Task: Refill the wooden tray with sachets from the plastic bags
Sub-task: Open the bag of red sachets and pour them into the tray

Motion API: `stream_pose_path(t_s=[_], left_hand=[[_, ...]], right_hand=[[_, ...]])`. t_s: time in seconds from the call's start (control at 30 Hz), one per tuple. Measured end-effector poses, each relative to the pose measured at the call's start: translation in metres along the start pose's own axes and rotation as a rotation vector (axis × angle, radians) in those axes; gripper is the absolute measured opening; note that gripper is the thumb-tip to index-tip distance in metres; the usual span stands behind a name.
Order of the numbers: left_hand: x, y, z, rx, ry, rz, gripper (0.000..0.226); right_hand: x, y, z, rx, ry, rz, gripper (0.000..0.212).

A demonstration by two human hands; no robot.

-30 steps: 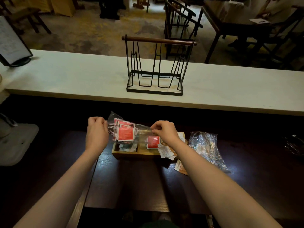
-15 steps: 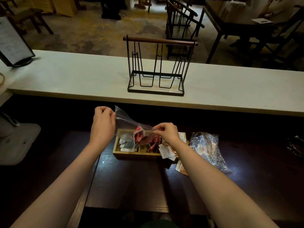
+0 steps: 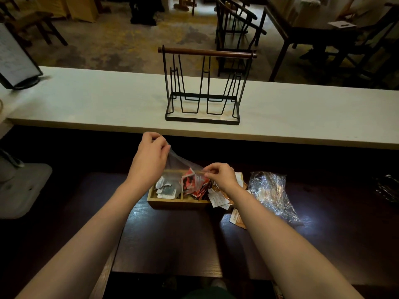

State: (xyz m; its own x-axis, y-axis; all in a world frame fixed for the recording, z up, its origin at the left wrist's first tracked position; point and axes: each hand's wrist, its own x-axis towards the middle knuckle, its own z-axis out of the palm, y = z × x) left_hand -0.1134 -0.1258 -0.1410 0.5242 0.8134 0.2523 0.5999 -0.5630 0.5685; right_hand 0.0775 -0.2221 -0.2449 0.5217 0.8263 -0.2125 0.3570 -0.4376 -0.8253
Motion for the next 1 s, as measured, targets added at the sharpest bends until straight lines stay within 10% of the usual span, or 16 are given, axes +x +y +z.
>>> stream_pose_path(t_s=[1.0], left_hand=[[-0.017,0.019,-0.01,-0.094,0.153,0.028,0.017]], right_hand=[[-0.04,-0.001,-0.037,0.203,0.205,-0.115,0.018]])
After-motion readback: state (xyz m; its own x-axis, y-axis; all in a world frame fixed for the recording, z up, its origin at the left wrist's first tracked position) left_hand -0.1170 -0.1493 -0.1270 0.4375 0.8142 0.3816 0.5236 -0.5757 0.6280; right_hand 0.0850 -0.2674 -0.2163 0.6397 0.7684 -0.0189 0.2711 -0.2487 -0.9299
